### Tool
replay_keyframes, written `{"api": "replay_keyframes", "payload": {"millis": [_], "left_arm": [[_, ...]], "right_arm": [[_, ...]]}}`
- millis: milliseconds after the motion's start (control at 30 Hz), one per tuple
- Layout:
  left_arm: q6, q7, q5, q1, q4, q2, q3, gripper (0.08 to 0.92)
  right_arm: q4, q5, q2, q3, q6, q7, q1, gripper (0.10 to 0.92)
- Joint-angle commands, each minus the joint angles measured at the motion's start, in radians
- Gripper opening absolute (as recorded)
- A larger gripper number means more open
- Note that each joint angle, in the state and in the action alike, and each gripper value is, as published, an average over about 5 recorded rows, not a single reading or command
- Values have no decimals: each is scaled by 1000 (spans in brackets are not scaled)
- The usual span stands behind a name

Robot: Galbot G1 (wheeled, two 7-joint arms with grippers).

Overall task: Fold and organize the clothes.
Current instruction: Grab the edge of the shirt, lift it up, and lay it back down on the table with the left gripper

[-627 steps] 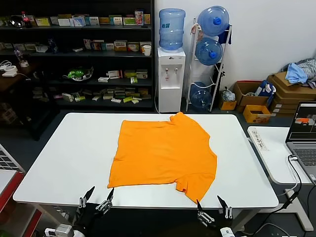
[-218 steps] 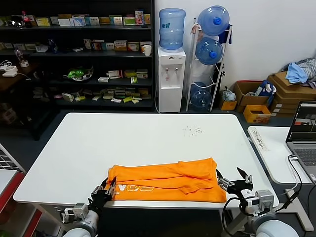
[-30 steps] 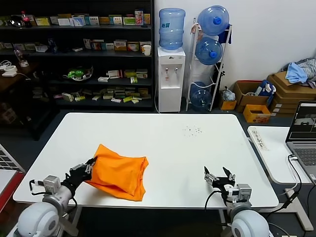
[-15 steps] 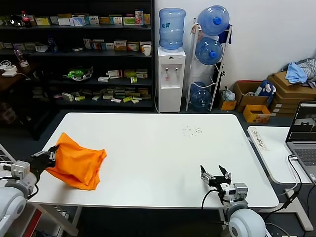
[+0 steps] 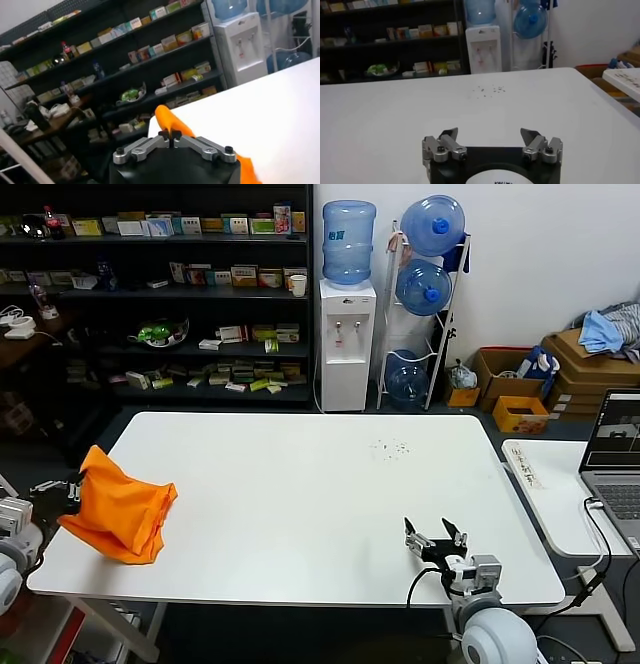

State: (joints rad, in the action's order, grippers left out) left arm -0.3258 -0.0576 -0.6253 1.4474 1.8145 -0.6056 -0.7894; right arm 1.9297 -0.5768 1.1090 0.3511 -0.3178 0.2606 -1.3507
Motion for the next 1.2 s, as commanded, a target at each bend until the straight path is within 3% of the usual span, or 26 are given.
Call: {"api": "replay_keyframes", "payload": {"millis": [33, 167, 300, 400, 533, 800, 1200], "left_arm": [[-9, -188, -400, -61, 193, -75, 237, 105], [5, -357, -556, -184, 327, -266, 544, 105], [19, -505, -664, -332, 324, -463, 765, 105], [27, -536, -657, -431, 225, -579, 868, 105], [39, -506, -598, -511, 75, -703, 921, 105], [56, -449, -477, -557, -79, -794, 933, 105], [46, -428, -423, -536, -73, -798, 962, 105]], "right_arm": [[9, 25, 19, 39, -4, 8, -18, 823], [30, 39, 31, 77, -15, 20, -42, 823], [57, 40, 34, 121, -33, 36, -72, 823], [70, 39, 39, 150, -41, 45, -94, 823], [82, 39, 47, 176, -45, 50, -119, 823], [74, 32, 53, 183, -44, 52, -124, 823], [61, 15, 37, 178, -28, 38, -102, 823]]}}
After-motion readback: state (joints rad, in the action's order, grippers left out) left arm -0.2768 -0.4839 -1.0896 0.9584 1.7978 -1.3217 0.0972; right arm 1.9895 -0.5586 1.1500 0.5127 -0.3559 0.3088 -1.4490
